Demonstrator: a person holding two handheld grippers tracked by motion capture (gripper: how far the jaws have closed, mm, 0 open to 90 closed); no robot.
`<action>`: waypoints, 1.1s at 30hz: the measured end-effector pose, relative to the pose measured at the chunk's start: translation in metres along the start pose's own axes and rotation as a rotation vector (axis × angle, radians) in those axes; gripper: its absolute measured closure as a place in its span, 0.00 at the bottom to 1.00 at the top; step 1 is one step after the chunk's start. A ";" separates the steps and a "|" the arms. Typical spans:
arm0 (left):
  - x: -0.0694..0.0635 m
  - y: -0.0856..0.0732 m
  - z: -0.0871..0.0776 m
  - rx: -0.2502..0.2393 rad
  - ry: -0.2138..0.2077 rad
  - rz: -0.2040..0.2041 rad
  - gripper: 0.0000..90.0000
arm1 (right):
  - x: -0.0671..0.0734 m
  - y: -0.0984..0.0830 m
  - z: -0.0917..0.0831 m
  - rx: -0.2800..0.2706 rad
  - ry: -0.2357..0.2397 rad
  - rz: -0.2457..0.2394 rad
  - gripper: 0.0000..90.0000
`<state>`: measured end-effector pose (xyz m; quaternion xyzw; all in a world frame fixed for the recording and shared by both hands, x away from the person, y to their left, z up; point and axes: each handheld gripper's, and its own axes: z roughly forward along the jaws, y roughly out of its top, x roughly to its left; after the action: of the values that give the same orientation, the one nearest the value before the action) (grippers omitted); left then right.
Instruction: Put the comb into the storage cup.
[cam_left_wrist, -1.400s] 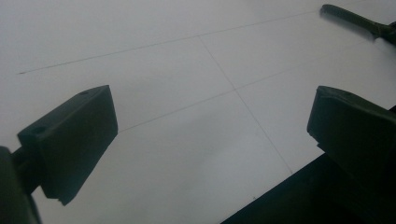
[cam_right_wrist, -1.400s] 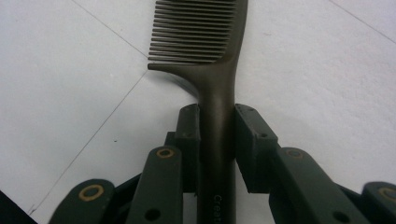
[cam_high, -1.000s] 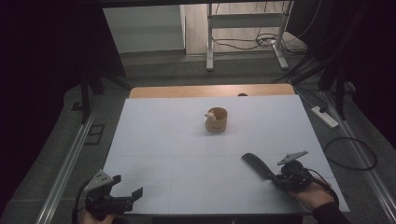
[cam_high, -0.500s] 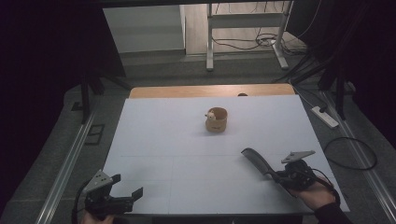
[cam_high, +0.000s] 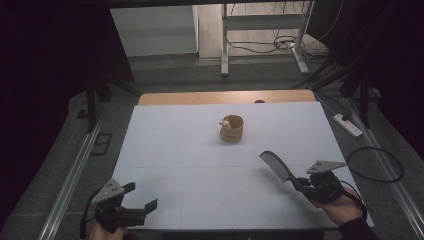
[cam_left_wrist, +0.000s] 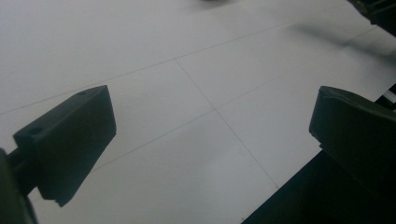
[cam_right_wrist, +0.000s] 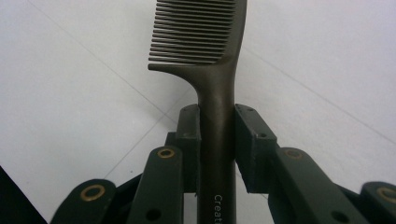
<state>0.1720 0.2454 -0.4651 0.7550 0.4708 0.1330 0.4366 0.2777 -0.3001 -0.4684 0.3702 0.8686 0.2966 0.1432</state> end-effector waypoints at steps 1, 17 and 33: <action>0.000 0.001 0.000 -0.003 0.001 0.001 0.01 | 0.000 0.000 0.000 -0.006 0.000 -0.004 0.80; -0.004 0.023 0.017 0.019 -0.009 0.025 0.00 | 0.007 0.004 -0.007 -0.078 0.003 -0.051 0.80; -0.016 0.061 0.044 0.032 -0.098 0.047 0.00 | 0.012 0.008 -0.013 -0.142 0.030 -0.079 0.80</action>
<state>0.2268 0.1984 -0.4393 0.7783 0.4330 0.0988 0.4438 0.2681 -0.2925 -0.4529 0.3202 0.8612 0.3574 0.1675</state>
